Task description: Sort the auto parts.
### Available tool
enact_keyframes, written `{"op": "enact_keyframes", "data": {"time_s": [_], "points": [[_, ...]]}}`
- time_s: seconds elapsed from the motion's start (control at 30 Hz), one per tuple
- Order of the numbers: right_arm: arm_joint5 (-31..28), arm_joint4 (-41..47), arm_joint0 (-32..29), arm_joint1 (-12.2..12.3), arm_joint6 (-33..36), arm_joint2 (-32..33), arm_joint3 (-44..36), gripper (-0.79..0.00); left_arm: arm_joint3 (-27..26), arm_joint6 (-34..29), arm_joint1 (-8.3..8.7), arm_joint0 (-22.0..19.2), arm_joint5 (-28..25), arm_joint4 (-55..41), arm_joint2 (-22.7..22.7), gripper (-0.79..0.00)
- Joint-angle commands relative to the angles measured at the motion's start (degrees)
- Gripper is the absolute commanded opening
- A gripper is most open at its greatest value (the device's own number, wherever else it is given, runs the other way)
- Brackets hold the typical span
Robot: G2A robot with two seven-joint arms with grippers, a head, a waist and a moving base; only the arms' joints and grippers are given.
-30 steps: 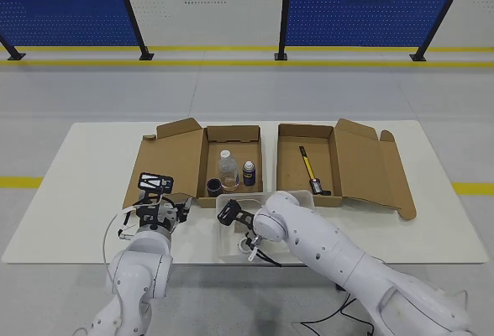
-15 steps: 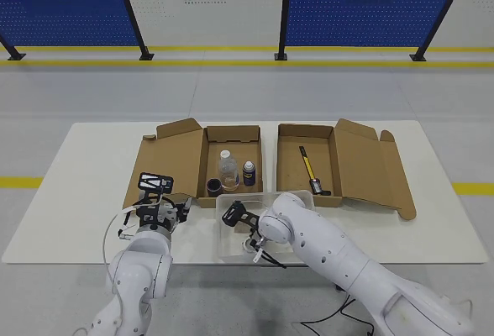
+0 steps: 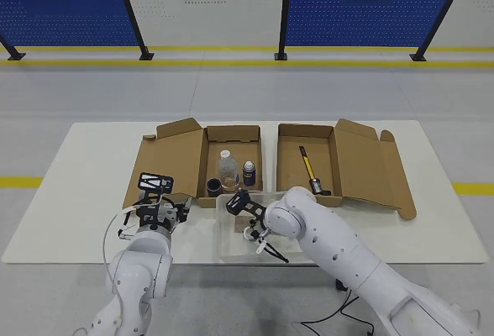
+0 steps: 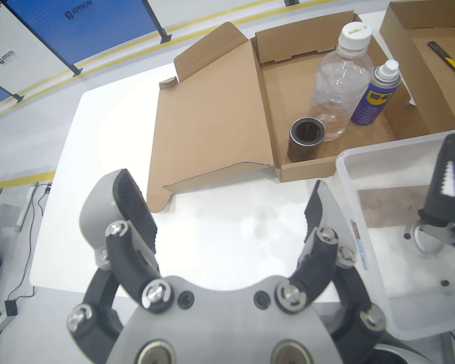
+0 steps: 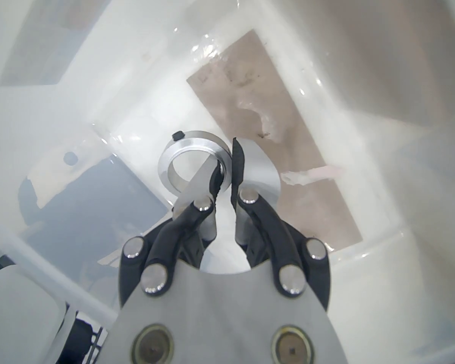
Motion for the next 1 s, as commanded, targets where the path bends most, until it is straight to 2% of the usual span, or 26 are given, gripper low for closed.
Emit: {"op": "enact_keyframes", "data": {"time_s": [0.0, 0.13, 0.27, 0.43, 0.57, 0.7, 0.97], "points": [[0.2, -0.1, -2.5, 1.6, 0.1, 3.9, -4.6, -0.785, 0.0, 0.0, 0.00, 0.0, 0.0, 0.0, 0.0, 0.000], [-1.3, 0.8, -10.2, 4.9, -1.8, 13.6, -14.3, -0.785, 0.0, 0.0, 0.00, 0.0, 0.0, 0.0, 0.0, 0.000], [-4.5, 7.2, -19.4, 7.6, -7.5, 25.5, -21.7, -0.785, 0.0, 0.0, 0.00, 0.0, 0.0, 0.0, 0.0, 0.000], [-10.8, 19.4, -27.1, 9.0, -14.9, 34.6, -23.0, -0.785, 0.0, 0.0, 0.00, 0.0, 0.0, 0.0, 0.0, 0.000], [-13.2, 23.3, -29.2, 9.5, -17.6, 36.9, -22.1, -0.785, 0.0, 0.0, 0.00, 0.0, 0.0, 0.0, 0.0, 0.000], [-13.4, 23.7, -29.1, 9.7, -17.2, 36.5, -22.1, -0.785, 0.0, 0.0, 0.00, 0.0, 0.0, 0.0, 0.0, 0.000], [-10.4, 18.7, -26.3, 10.5, -15.3, 37.3, -24.6, -0.785, 0.0, 0.0, 0.00, 0.0, 0.0, 0.0, 0.0, 0.000]]}}
